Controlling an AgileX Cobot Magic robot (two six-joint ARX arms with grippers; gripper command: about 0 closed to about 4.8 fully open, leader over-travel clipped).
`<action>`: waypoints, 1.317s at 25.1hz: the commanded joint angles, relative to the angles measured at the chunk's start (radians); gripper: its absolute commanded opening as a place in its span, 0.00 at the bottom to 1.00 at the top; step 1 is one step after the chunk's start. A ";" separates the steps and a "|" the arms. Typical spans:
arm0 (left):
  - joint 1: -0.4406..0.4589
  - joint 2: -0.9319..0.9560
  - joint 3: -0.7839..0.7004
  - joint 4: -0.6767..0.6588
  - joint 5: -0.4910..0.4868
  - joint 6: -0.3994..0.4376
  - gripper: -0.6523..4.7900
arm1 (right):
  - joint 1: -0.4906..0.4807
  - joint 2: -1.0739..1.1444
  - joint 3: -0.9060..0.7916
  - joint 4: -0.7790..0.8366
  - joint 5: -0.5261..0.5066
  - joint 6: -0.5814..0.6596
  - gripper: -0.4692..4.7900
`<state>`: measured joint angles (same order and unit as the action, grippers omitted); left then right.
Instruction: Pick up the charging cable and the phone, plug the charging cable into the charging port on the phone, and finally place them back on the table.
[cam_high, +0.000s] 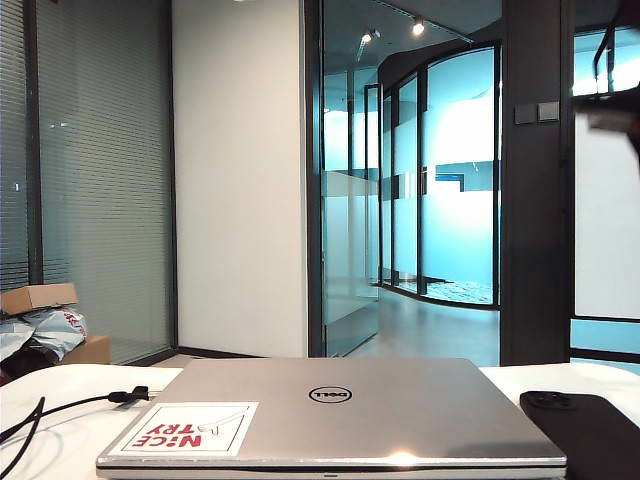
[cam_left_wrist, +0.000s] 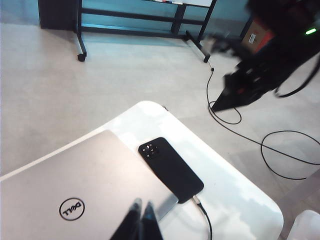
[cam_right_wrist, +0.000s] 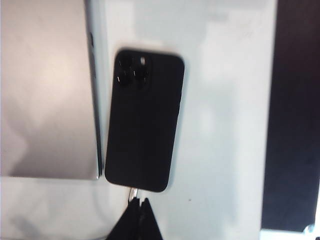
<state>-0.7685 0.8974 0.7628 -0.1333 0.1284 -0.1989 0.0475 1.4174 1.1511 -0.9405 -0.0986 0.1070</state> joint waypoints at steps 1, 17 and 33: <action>0.002 -0.010 0.003 -0.046 0.002 0.005 0.11 | 0.001 -0.134 -0.055 0.072 0.007 -0.008 0.08; 0.001 -0.019 -0.319 0.260 0.002 0.008 0.11 | 0.000 -0.636 -0.449 0.317 -0.008 -0.003 0.08; 0.180 -0.303 -0.448 0.448 0.002 0.053 0.11 | 0.000 -0.636 -0.449 0.317 -0.008 -0.003 0.08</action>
<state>-0.6197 0.6193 0.3279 0.3176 0.1299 -0.1501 0.0463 0.7845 0.6983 -0.6346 -0.1055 0.1040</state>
